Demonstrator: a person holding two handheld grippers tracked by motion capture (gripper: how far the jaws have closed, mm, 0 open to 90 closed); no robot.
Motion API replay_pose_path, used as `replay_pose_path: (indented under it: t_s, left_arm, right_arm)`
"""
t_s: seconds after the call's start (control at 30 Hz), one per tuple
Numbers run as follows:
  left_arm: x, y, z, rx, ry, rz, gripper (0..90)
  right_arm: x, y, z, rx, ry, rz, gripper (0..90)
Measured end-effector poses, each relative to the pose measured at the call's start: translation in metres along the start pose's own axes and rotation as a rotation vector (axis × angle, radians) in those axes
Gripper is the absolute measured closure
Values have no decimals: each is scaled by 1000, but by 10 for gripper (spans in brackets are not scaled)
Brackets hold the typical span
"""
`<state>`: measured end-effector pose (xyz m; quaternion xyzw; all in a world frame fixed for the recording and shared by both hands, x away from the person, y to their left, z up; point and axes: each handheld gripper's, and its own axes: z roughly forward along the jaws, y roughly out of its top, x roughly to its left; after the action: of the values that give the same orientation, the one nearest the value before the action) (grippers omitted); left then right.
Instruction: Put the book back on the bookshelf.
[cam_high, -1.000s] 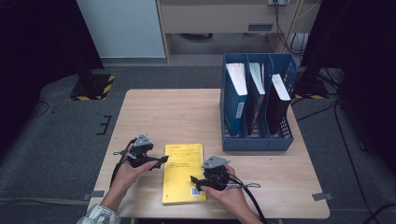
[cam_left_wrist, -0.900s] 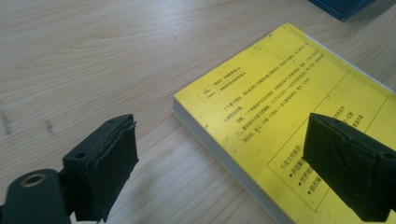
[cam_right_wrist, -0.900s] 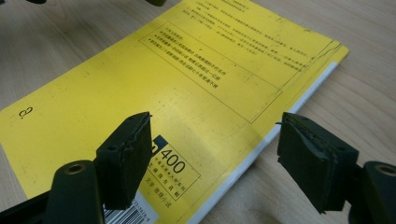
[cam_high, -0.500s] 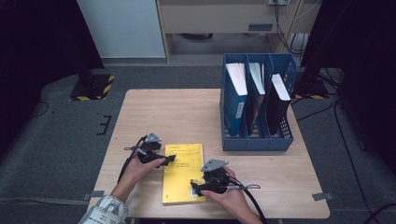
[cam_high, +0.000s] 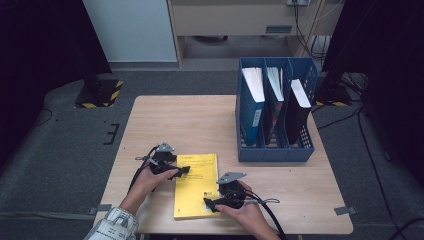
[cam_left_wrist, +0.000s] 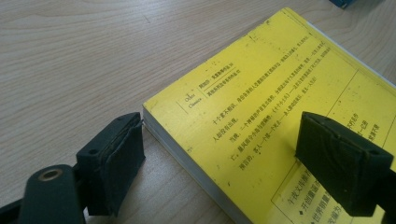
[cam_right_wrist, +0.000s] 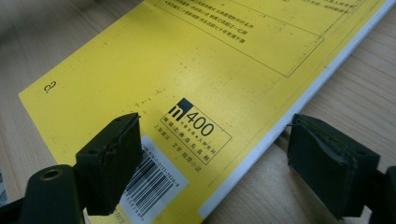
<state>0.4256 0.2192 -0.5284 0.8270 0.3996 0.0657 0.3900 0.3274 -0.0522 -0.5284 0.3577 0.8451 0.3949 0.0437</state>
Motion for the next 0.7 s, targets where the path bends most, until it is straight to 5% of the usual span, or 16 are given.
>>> replay_pose_path:
  t_s: [0.53,0.7]
  left_arm:
    - [5,6,4,-21,-9,19,163]
    - [4,10,-5,-65,-43,-18,194]
  right_arm:
    - [8,0,3,-7,-2,-15,154]
    - [8,-1,3,-10,-4,-14,152]
